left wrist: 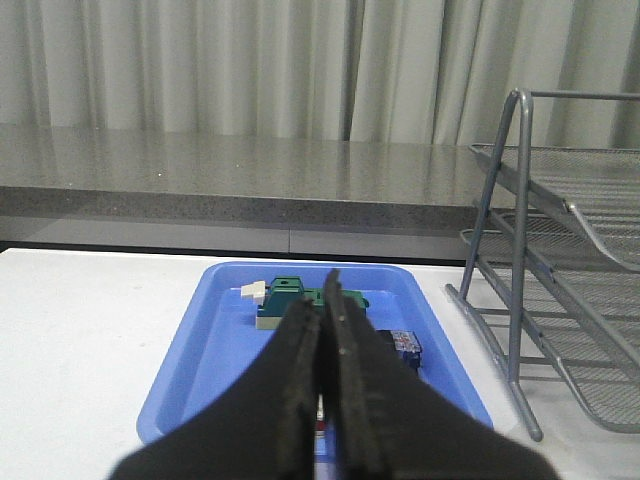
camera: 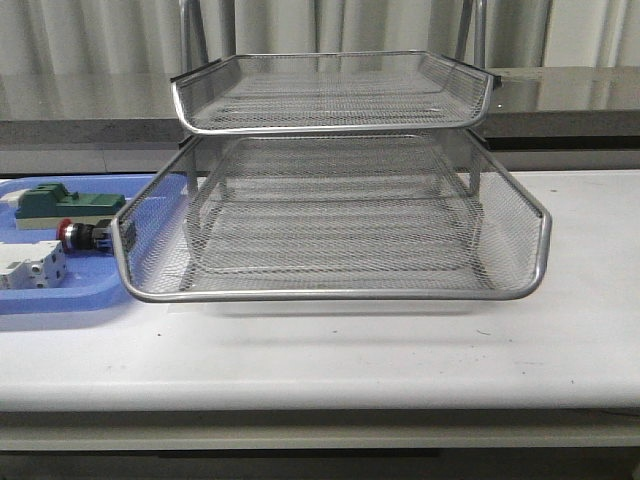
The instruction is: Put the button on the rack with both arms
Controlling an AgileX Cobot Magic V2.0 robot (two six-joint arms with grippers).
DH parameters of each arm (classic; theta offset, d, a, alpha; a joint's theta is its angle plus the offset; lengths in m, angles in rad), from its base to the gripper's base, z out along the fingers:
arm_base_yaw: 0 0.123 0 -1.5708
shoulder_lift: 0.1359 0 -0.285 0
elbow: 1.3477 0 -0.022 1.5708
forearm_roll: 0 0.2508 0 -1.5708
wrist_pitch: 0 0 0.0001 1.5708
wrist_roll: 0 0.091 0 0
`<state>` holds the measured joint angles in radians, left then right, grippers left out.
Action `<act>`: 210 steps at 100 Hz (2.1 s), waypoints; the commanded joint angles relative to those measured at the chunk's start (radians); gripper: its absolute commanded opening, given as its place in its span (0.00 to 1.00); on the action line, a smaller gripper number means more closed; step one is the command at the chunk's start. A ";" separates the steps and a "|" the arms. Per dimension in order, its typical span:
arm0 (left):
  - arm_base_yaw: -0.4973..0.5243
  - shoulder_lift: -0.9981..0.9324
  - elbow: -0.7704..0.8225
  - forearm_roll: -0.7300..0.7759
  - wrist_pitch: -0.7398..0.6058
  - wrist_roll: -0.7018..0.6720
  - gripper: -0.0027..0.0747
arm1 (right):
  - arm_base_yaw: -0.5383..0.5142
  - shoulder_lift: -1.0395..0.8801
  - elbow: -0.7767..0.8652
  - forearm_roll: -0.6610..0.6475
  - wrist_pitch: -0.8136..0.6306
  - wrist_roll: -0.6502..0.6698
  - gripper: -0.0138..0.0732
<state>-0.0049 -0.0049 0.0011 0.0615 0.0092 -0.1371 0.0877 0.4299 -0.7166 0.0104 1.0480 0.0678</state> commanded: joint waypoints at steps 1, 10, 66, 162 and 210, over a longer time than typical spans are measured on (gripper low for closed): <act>-0.001 -0.031 0.044 -0.006 -0.081 -0.005 0.01 | -0.003 0.005 -0.033 -0.010 -0.055 0.003 0.08; -0.001 -0.031 0.044 -0.006 -0.081 -0.005 0.01 | -0.003 0.005 -0.033 -0.010 -0.055 0.003 0.08; -0.001 -0.031 0.044 -0.006 -0.103 -0.005 0.01 | -0.003 0.005 -0.033 -0.010 -0.055 0.003 0.08; -0.001 0.754 -0.830 -0.061 0.632 0.027 0.01 | -0.003 0.005 -0.033 -0.010 -0.055 0.003 0.08; -0.001 1.116 -0.948 -0.061 0.730 0.137 0.02 | -0.003 0.005 -0.033 -0.010 -0.055 0.003 0.08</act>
<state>-0.0049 1.1059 -0.9115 0.0083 0.7868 -0.0235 0.0877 0.4299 -0.7166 0.0104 1.0496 0.0702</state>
